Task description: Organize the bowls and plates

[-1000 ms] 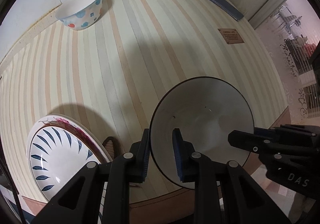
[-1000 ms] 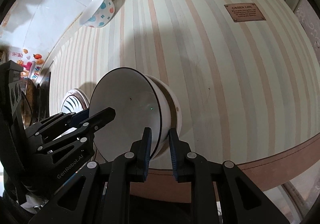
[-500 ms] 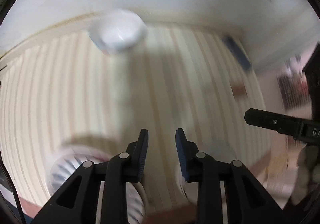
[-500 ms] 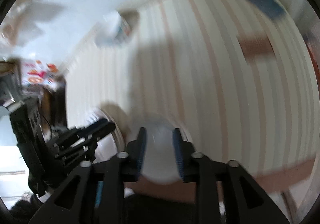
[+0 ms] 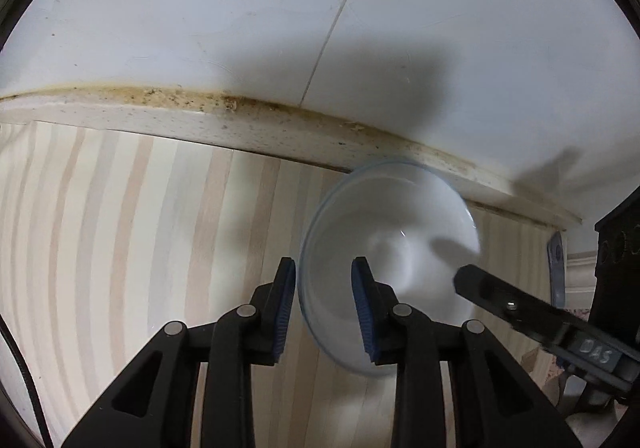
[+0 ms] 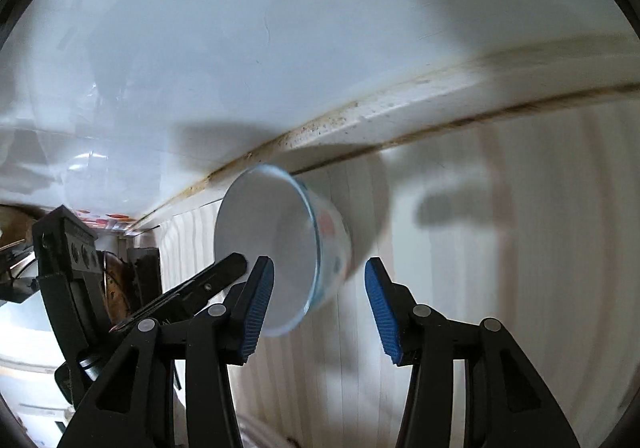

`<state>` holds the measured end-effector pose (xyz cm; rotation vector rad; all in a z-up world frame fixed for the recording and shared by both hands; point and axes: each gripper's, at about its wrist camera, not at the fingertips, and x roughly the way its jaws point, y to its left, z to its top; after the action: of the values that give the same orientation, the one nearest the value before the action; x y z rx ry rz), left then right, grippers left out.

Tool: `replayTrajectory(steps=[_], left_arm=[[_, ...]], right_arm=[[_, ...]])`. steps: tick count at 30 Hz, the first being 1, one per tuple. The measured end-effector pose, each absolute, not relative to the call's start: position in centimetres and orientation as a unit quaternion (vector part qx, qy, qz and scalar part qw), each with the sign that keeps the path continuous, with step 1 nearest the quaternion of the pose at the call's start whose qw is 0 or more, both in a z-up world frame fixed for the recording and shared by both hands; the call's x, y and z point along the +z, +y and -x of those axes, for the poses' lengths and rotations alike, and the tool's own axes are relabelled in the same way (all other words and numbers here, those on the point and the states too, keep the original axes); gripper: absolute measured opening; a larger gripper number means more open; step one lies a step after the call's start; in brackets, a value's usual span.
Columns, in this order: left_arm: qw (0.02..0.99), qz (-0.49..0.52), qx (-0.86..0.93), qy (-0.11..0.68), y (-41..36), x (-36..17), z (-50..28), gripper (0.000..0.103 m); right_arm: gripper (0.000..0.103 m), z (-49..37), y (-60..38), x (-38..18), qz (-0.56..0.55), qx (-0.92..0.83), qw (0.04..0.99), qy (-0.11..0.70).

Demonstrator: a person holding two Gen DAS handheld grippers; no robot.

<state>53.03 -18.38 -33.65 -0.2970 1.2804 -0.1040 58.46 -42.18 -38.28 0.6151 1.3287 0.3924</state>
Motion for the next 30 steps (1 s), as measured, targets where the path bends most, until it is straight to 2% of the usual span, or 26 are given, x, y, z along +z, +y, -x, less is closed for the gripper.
replayTrajectory(steps=[2,4,10,17,30], left_arm=[[0.797,0.126,-0.044,0.589,-18.8,-33.8,-52.9,0.024],[0.801,0.116,-0.04,0.586,-19.3,-33.7,-52.7,0.02],[0.808,0.103,-0.043,0.579,-20.3,-33.1,-51.7,0.019],[0.824,0.094,-0.069,0.554,-21.2,-29.5,-49.0,0.019],[0.84,0.064,-0.144,0.519,-25.5,-21.4,-37.3,0.019]], right_arm=[[0.018,-58.7,-41.6,-38.7,-0.266,0.178,0.729,0.604],[0.018,-58.9,-41.4,-38.9,-0.257,0.175,0.735,0.602],[0.017,-58.1,-41.2,-38.3,-0.236,0.168,0.75,0.595],[0.017,-55.4,-41.5,-35.3,-0.237,0.158,0.767,0.575],[0.017,-40.3,-45.1,-25.2,-0.248,0.123,0.806,0.523]])
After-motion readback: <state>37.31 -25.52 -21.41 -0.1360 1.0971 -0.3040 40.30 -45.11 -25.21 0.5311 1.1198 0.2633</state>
